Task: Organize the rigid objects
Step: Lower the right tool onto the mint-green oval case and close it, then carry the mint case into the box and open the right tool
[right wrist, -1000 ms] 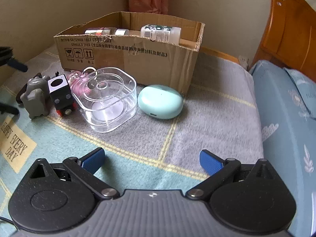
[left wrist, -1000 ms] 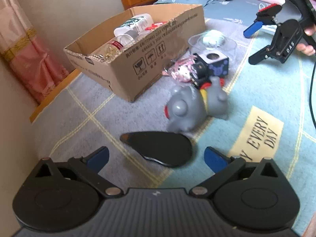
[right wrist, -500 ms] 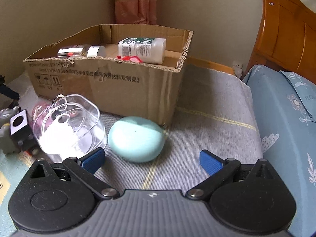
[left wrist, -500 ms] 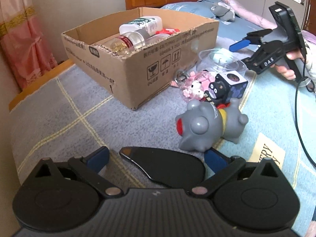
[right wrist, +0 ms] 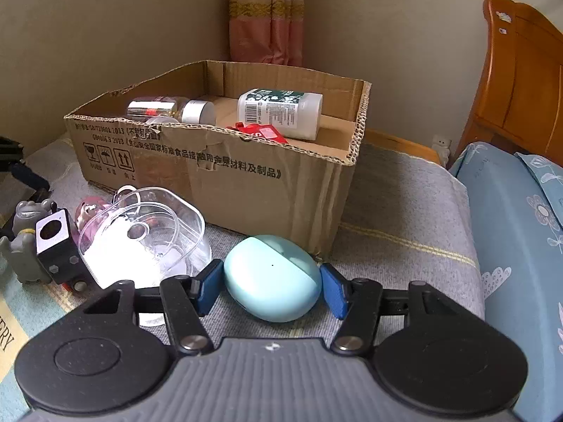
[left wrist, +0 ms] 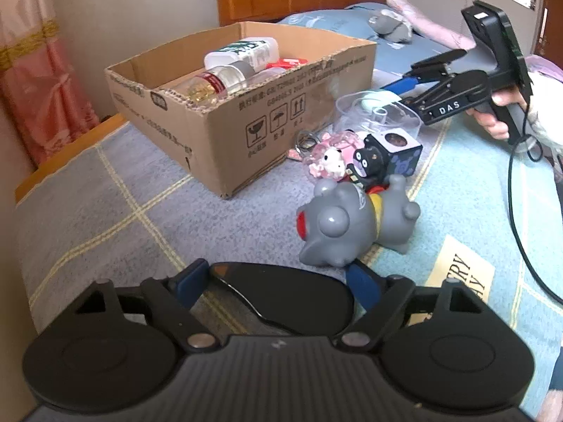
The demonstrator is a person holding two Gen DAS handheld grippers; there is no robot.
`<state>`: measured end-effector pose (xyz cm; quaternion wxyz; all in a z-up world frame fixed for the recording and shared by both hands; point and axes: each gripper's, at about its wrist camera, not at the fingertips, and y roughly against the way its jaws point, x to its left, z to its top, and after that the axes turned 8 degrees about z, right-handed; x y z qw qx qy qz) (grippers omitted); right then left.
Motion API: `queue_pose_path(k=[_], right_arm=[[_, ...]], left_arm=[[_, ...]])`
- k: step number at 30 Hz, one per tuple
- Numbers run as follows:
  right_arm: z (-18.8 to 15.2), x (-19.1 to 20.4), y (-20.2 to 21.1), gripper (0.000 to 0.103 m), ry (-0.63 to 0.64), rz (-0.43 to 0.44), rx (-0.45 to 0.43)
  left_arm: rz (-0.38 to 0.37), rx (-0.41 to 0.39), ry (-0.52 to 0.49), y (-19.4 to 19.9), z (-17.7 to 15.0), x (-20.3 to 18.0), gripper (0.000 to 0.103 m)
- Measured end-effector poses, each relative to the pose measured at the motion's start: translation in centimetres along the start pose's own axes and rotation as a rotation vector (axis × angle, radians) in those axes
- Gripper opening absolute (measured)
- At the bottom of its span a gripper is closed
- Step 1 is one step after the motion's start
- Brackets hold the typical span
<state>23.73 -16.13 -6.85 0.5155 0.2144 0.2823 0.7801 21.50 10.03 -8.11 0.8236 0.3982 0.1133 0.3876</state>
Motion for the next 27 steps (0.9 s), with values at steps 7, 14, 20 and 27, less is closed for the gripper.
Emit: queue_pose_path(k=[7,14,20,27], right_arm=[[-0.5,0.4,0.6,0.064,-0.008,-0.008,0.010],[-1.4,0.7,1.7,0.064,-0.017,0.000,0.028],[-2.2,1.0,2.6,0.065,-0.024,0.014,0.038],[-2.5,1.2,3.1,0.065,-0.021,0.022,0.035]], left_arm=[[0.063,0.031,0.087,1.4,-1.1,-1.5,0.084],[0.094,0.072,0.138,3.6,-2.7,-5.0,0.085],[0.043,0.134,0.050,4.7,-2.9,-7.6,0.091],[-0.006,0.137,0.007,4.7,-3.3,-7.9,0.092]])
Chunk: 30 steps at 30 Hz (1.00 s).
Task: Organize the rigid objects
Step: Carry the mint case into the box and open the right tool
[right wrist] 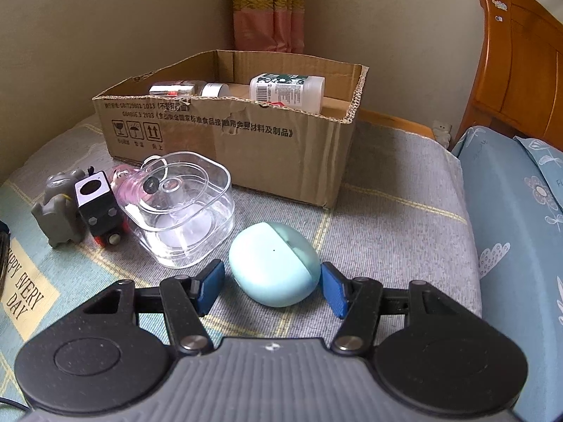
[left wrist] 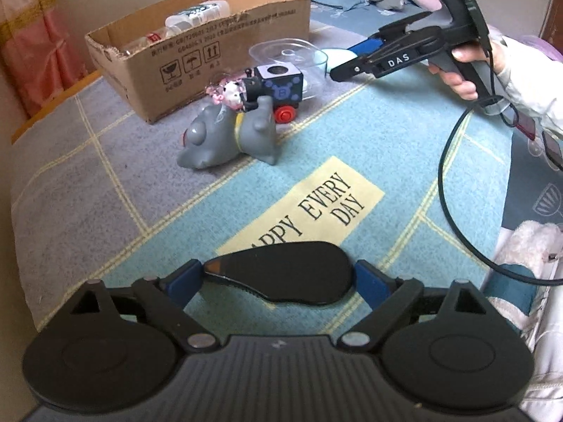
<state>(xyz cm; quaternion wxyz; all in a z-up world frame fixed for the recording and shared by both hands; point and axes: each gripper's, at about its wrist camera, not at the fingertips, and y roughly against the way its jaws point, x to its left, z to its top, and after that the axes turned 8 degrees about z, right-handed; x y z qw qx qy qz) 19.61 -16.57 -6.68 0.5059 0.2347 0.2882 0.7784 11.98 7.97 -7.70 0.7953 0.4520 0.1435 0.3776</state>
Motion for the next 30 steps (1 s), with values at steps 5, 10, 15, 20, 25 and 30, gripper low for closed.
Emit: queue_pose_path(k=[5,10,15,20,25,30], right_arm=[[0.2,0.2,-0.2,0.065,-0.004,-0.011,0.004],[0.7,0.6,-0.9,0.065,-0.019,-0.029,-0.008],[1.0,0.9,-1.1,0.064,-0.014,-0.047,-0.004],[0.9,0.8,-0.4,0.064,-0.015,-0.046,-0.003],[0.9,1.0,0.8,0.064,0.002,-0.036,0.001],[0.9,1.5,1.9,0.064,0.029,-0.027,-0.008]], left_arm=[[-0.003,-0.013,-0.001,-0.1,0.1,0.0,0.090],[0.004,-0.024,0.012,0.1,0.0,-0.1,0.090],[0.018,-0.020,0.031,0.1,0.1,-0.1,0.089],[0.065,-0.011,0.072,0.5,0.3,-0.4,0.089],[0.104,-0.009,0.122,1.5,0.8,-0.6,0.089],[0.147,-0.014,0.161,3.1,0.9,-0.7,0.089]])
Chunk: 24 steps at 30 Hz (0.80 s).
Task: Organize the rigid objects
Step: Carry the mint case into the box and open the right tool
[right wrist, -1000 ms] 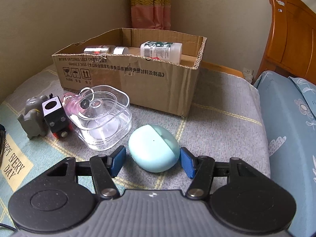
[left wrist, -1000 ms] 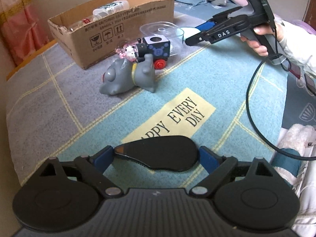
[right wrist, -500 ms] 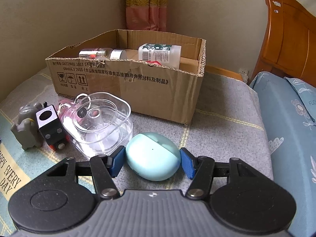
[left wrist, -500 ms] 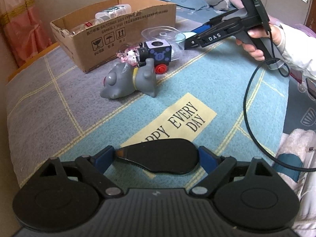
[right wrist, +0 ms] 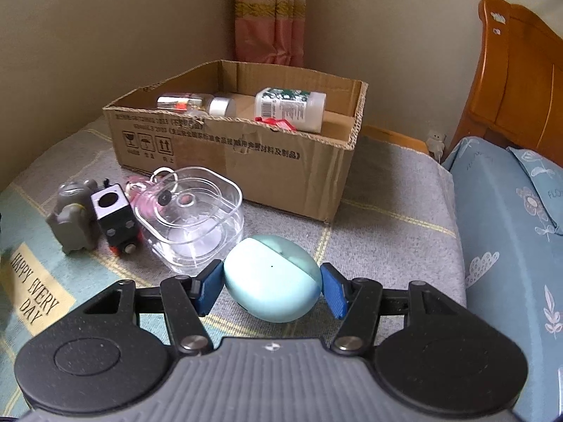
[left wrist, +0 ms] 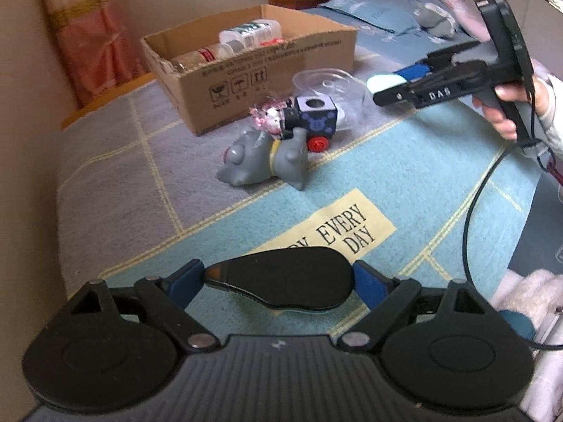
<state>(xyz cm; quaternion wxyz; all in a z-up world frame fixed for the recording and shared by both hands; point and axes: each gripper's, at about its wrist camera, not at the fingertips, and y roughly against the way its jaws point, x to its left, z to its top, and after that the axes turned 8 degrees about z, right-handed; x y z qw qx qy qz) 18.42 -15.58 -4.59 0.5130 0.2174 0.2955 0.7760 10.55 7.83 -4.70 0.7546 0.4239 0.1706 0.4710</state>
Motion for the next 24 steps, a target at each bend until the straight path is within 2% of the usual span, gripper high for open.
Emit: queue_pose_path(k=[5,10,17,24], right_arm=[[0.1,0.2,0.8,0.064,0.008,0.023,-0.012],[0.5,0.5,1.6,0.064,0.017,0.054,-0.028],[2.6,0.8,3.3,0.064,0.055,0.081,-0.070],[6.3,-0.1,3.4,0.064,0.080,0.066,-0.110]], left_arm=[[0.033,-0.012,0.022,1.5,0.6,-0.3,0.089],[0.052,-0.045,-0.001,2.7,2.8,-1.4,0.089],[0.049,-0.120,-0.074,3.2,8.2,-2.8,0.089],[0.043,-0.153,-0.001,1.1,14.4,-1.2,0.089]])
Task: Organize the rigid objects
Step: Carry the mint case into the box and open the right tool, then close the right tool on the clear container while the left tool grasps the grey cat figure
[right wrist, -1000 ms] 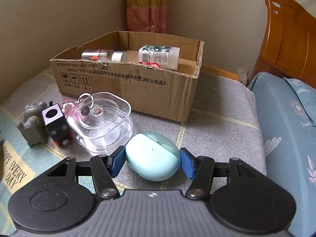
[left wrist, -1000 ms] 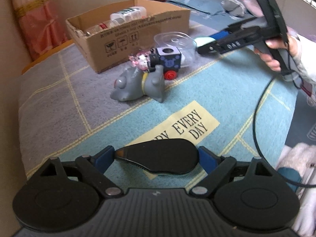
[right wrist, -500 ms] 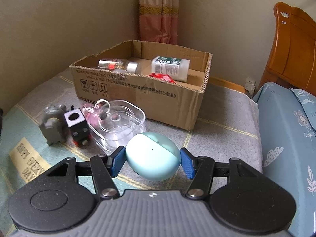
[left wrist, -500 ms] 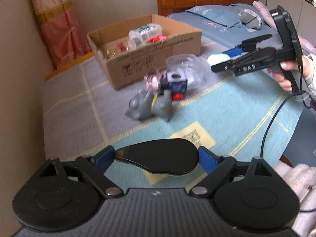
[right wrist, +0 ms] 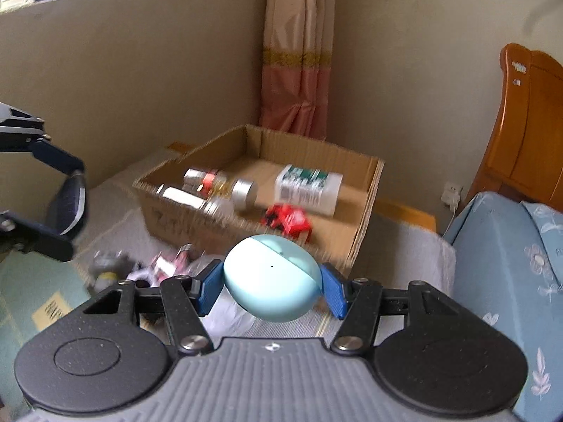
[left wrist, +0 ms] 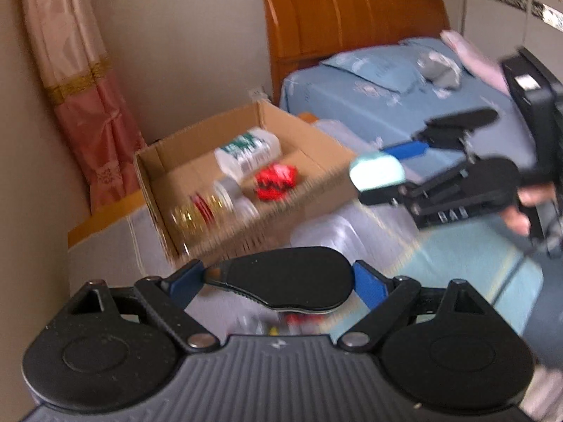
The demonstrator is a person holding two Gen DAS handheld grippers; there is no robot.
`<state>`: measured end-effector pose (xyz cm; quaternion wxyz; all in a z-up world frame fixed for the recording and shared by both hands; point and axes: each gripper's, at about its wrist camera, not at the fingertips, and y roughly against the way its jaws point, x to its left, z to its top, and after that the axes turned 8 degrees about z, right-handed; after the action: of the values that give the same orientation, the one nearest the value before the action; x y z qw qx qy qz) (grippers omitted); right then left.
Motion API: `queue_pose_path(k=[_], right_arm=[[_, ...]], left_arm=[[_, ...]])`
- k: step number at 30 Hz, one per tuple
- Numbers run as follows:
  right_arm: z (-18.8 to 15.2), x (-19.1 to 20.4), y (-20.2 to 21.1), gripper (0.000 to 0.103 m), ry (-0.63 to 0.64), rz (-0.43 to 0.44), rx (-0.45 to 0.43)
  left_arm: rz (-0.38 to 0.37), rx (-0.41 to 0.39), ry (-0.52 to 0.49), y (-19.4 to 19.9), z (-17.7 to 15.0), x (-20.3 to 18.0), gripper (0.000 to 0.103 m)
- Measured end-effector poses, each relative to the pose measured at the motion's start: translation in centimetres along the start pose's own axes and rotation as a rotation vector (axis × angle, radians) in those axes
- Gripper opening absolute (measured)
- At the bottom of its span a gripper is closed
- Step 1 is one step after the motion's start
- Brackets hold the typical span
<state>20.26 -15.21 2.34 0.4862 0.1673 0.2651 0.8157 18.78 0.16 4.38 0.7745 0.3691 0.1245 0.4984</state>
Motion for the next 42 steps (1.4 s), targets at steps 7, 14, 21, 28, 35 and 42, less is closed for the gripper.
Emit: queue_pose_path(k=[7,14,21,28,35,42], right_arm=[[3.4,-3.1,-2.9,0.064,-0.058,-0.033,0.002],[4.3,-5.6,-6.1,0.064,-0.131,-0.041,0.043],[4.1,-5.2,-7.3,0.069,-0.104,-0.049,0.066],[3.4,-3.8,-5.6,0.101,-0.057,-0.058,0.041],[2.9,-1.7,-4.4,0.103,-0.059,-0.030,0.062],[2.3,0.8,-3.7,0.103,-0.063,-0.077,0.115]], left_arm=[[0.066,0.000,0.080,-5.0,5.7,2.9,0.089],[0.103,0.038,0.144,-10.1,9.4,4.8,0.089],[0.125,0.077,0.237,-14.3,10.1,6.0,0.089],[0.185,0.106,0.252,-14.7,9.7,6.1,0.097],[0.185,0.101,0.268,-11.9,8.5,5.7,0.097],[0.221,0.124,0.256,-8.1,6.5,4.8,0.097]])
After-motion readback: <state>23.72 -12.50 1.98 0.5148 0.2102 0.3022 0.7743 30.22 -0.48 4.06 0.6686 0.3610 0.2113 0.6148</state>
